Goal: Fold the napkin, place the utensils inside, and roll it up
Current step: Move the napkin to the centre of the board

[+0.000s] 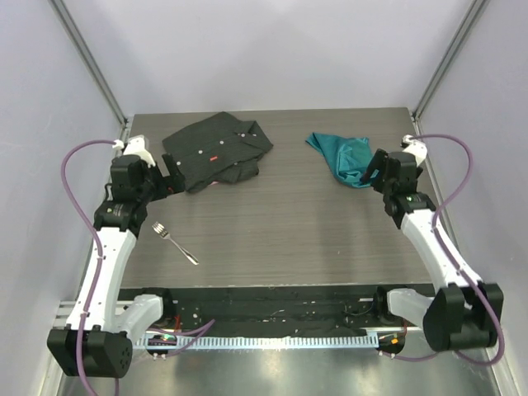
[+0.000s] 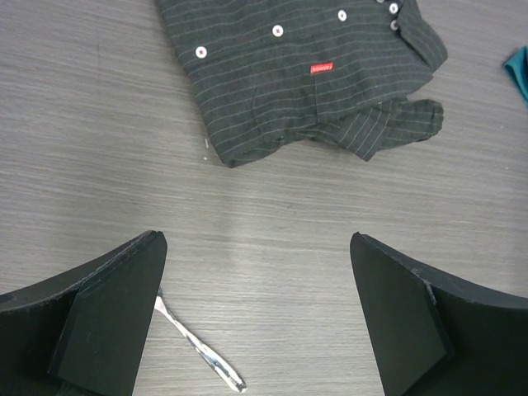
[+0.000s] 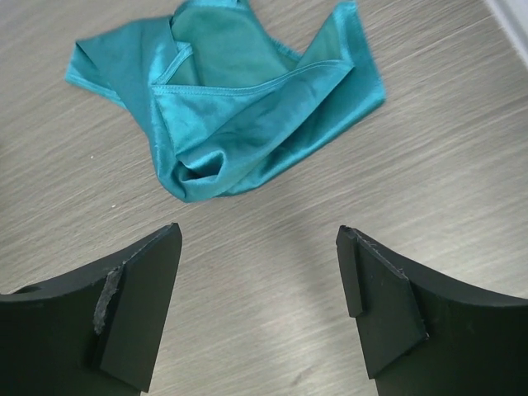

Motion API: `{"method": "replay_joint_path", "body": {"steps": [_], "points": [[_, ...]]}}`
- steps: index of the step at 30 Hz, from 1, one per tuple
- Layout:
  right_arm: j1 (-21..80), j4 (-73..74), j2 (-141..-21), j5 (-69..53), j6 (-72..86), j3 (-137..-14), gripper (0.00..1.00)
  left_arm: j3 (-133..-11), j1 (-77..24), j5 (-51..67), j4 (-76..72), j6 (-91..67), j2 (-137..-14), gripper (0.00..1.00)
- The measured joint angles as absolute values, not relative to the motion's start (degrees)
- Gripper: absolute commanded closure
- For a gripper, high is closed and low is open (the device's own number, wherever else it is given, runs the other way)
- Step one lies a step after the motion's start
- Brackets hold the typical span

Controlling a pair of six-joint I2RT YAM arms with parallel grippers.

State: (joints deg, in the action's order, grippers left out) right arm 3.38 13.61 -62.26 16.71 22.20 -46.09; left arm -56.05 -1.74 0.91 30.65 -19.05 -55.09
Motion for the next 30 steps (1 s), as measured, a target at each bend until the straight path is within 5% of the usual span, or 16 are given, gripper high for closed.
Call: {"method": "replay_joint_path", "body": {"steps": [20,27,30], "points": [[7.0,11.7,-106.1,12.8,17.9,-73.6,0.29,-56.1,-1.8,1.8,31.0,-19.0,-64.0,0.03],[7.3,12.3,-114.1,12.7,17.1,-78.7,0.50,-56.1,-1.8,1.8,31.2,-18.9,-65.4,0.03],[7.3,12.3,-115.2,12.8,16.5,-79.9,0.70,-56.1,-1.8,1.8,31.2,-18.9,-66.1,0.03]]}}
